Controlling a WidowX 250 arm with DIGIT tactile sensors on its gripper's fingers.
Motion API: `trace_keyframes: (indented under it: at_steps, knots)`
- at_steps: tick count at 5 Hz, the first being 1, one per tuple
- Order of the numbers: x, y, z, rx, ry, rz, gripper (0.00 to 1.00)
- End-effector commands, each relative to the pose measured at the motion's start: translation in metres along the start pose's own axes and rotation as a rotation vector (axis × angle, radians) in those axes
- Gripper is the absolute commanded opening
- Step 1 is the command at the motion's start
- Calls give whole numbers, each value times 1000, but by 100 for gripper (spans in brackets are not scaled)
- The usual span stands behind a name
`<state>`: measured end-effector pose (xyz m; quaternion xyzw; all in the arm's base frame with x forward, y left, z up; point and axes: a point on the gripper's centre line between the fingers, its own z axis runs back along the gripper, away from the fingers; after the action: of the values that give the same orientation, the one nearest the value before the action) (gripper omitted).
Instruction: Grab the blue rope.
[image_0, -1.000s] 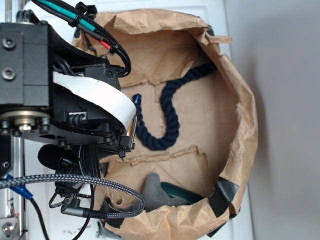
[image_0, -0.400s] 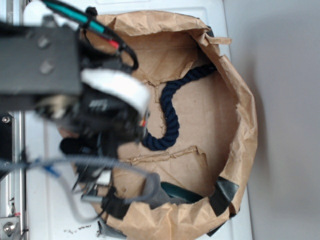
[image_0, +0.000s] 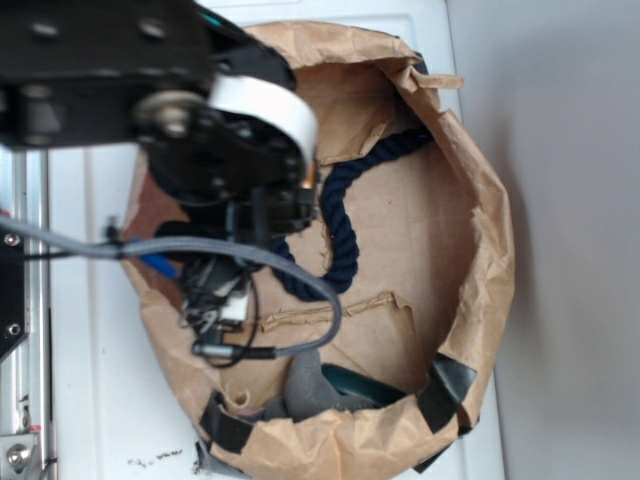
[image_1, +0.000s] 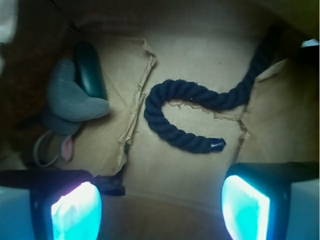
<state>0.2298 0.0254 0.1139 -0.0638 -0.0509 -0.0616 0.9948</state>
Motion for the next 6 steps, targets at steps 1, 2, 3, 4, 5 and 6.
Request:
trace_keyframes:
  at_steps: [1,2,3,4,5,6]
  knots:
    - [48,6,5,37,-19,66,100]
    - [58,4,-5,63,-13,54,100]
    - [55,-4,-28,111,-20,-8,100]
    - [48,-7,-39,79,-63,-100,100]
    - [35,-10,-49,66,-73,-180,100]
    - [22,-7,-59,66,-81,-258,100]
